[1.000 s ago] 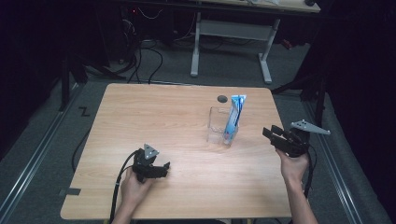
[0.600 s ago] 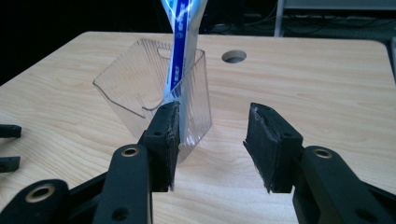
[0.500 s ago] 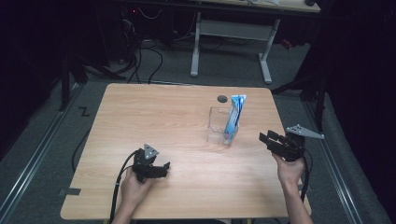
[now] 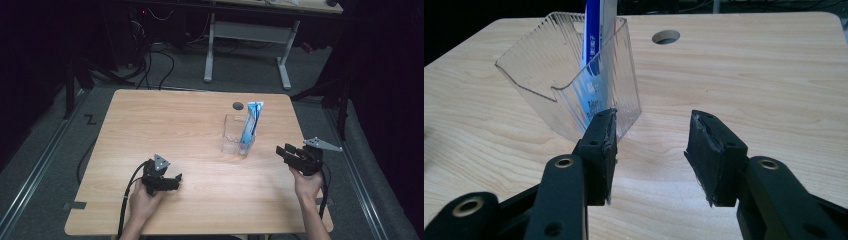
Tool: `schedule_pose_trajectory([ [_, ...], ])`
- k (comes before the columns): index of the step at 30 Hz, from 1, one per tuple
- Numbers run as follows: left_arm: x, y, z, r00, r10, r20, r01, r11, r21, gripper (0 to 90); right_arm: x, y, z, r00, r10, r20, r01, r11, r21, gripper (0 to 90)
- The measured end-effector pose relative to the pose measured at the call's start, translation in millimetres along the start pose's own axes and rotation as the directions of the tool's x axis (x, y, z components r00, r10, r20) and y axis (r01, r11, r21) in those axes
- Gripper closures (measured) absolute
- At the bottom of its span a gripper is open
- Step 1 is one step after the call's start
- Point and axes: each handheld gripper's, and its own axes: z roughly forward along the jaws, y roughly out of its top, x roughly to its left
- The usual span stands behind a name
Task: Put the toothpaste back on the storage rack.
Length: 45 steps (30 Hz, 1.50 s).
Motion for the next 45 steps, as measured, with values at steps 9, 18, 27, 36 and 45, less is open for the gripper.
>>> schedule_pose_trajectory([
  [9,-0.1,0.0,0.0,1.0000,-0.001,0.000,0.001,1.0000,0.000,15.6,-0.5,-10.9,6.7,0.9999,-0.005,0.016,0.005,1.000,0.021,55.0],
  [18,-0.1,0.0,0.0,1.0000,-0.001,0.000,0.001,1.0000,0.000,15.6,2.0,-21.1,16.1,0.9997,-0.015,0.018,0.015,0.999,0.048,55.2],
  [27,-0.1,0.0,0.0,1.0000,-0.001,0.000,0.001,1.0000,-0.001,15.6,3.8,-29.5,23.7,0.9995,-0.013,0.027,0.011,0.997,0.075,55.2],
  [36,0.0,0.0,0.0,1.0000,0.000,0.000,0.000,1.0000,0.000,15.6,5.2,-38.2,33.6,0.9987,-0.039,0.034,0.035,0.994,0.108,56.5],
  [45,-0.1,0.0,0.0,1.0000,0.000,0.000,0.000,1.0000,0.000,15.6,6.8,-44.8,42.1,0.9980,-0.047,0.043,0.041,0.991,0.129,56.6],
])
